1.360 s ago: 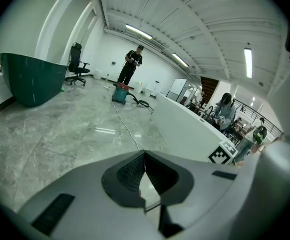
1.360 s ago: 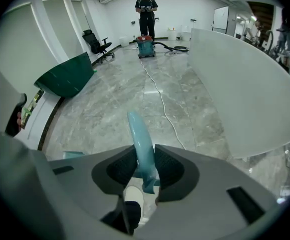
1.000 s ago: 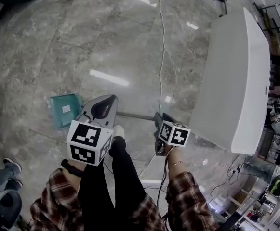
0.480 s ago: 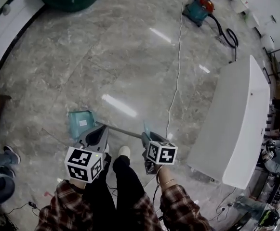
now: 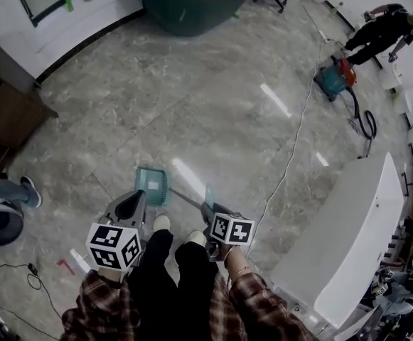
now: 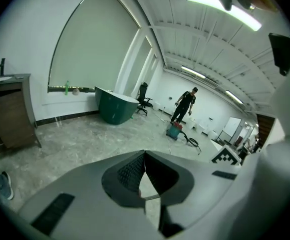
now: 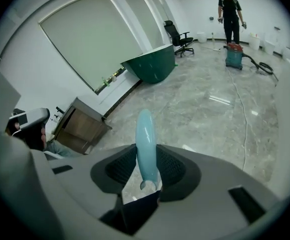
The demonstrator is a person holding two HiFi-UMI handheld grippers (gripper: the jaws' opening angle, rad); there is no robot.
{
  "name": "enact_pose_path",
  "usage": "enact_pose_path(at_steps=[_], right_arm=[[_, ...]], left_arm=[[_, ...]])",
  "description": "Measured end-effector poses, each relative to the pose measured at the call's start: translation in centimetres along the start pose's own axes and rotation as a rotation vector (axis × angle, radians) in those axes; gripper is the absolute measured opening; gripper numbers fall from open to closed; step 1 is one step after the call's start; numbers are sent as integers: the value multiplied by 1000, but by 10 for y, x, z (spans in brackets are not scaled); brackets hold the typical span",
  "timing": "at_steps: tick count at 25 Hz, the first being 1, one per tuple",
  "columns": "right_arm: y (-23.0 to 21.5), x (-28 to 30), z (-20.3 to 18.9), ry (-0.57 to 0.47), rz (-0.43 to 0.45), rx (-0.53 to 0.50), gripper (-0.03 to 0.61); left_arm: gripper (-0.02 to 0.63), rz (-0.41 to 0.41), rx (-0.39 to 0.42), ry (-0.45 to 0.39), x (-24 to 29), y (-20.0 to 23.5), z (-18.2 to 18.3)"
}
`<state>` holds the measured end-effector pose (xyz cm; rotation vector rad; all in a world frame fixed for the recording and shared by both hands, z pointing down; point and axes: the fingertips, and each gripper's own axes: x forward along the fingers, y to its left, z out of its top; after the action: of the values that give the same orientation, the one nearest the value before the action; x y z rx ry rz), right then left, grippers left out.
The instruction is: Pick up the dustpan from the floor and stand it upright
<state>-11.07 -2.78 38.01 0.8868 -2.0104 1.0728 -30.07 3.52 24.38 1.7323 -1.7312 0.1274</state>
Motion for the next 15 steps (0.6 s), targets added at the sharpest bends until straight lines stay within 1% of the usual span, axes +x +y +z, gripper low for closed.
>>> enact_pose_path(at_steps=[4, 7, 11, 15], right_arm=[[47, 22, 3, 41, 48, -58, 130], [70, 34, 7, 52, 24, -126, 130], [77, 43, 14, 44, -45, -146, 130], [70, 34, 16, 15, -52, -181, 130]], left_arm=[[12, 36, -59, -51, -25, 19, 10], [11, 40, -81, -66, -37, 25, 12], [12, 35, -119, -88, -46, 37, 14], [11, 0, -120, -86, -45, 32, 14]])
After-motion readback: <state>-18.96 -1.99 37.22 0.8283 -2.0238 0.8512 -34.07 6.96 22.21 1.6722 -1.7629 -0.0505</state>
